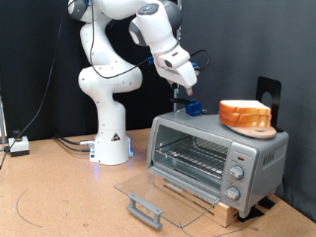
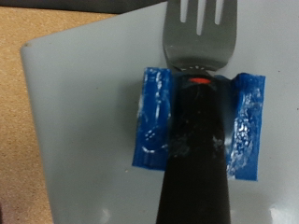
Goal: Make a piece of toast with the oven
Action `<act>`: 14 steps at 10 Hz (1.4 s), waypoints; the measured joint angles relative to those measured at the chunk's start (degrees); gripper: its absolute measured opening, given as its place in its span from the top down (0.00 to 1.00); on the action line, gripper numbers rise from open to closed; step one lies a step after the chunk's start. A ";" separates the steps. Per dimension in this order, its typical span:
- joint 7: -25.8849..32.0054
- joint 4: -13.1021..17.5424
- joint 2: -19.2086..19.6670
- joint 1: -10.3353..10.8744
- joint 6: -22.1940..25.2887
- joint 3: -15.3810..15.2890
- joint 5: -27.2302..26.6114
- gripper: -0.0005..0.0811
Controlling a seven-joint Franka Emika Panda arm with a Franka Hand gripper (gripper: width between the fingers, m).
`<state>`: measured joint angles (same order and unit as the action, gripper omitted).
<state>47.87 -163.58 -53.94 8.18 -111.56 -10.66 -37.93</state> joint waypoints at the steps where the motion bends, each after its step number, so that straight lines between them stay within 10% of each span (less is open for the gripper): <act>1: -0.11 -0.32 0.13 0.00 -0.79 -0.97 -0.49 0.01; 14: 0.64 -1.41 9.92 0.15 -11.12 -11.03 -8.11 0.01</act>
<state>48.51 -164.99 -44.02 8.33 -122.68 -21.68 -46.04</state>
